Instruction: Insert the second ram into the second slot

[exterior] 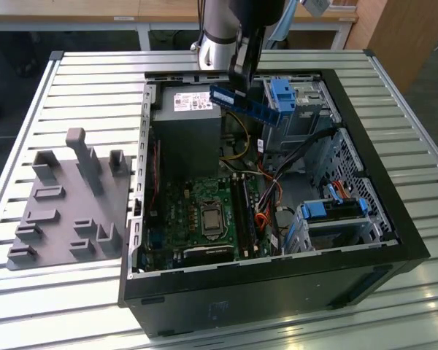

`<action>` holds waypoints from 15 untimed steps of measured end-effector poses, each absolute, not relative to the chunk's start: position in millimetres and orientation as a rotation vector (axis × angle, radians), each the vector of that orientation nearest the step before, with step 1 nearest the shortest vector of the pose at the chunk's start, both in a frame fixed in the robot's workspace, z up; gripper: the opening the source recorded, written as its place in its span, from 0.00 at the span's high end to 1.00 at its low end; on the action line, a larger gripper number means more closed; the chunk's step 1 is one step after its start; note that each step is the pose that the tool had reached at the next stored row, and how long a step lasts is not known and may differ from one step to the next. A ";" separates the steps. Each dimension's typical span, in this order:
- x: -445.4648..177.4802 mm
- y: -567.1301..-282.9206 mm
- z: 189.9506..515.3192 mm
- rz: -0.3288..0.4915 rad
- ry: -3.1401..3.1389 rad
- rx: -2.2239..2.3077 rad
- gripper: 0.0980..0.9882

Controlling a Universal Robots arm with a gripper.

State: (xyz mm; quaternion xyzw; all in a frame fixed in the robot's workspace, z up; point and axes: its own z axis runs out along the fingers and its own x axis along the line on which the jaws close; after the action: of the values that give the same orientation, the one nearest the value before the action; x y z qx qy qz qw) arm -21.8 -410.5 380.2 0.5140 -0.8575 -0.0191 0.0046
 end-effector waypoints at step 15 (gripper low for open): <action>-21.9 -434.5 379.2 -0.060 -2.707 1.575 0.96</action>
State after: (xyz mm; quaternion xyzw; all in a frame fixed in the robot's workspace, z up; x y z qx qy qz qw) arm -21.9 -434.5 379.2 0.5028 -0.8642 -0.0191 0.0044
